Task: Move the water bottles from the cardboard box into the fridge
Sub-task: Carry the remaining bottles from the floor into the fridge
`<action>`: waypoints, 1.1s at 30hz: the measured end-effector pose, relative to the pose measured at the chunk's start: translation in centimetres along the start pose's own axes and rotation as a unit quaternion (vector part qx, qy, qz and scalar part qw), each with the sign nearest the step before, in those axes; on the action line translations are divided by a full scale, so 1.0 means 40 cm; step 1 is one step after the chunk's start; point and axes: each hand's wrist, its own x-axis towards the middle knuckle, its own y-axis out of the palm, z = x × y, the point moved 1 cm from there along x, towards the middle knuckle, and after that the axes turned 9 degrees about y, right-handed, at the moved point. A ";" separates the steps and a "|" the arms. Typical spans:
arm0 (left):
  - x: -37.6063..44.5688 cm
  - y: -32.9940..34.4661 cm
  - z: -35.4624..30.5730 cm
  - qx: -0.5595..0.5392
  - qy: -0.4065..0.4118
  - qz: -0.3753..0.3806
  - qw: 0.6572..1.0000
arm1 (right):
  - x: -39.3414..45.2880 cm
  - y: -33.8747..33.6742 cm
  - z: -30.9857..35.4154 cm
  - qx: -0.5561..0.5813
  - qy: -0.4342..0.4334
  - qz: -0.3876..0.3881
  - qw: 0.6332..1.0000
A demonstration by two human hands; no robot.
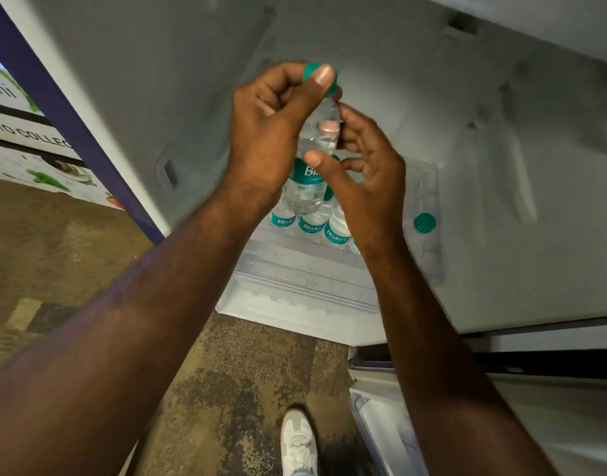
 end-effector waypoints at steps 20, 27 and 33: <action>-0.028 -0.001 0.201 0.639 0.036 0.360 0.679 | 0.154 -0.117 -0.076 -0.202 0.112 -0.179 0.956; -0.047 -0.016 0.252 0.708 0.014 0.383 0.593 | 0.163 -0.078 -0.132 -0.349 0.202 -0.048 0.914; -0.056 -0.019 0.260 0.722 0.020 0.384 0.575 | 0.162 -0.043 -0.157 -0.392 0.236 -0.007 0.889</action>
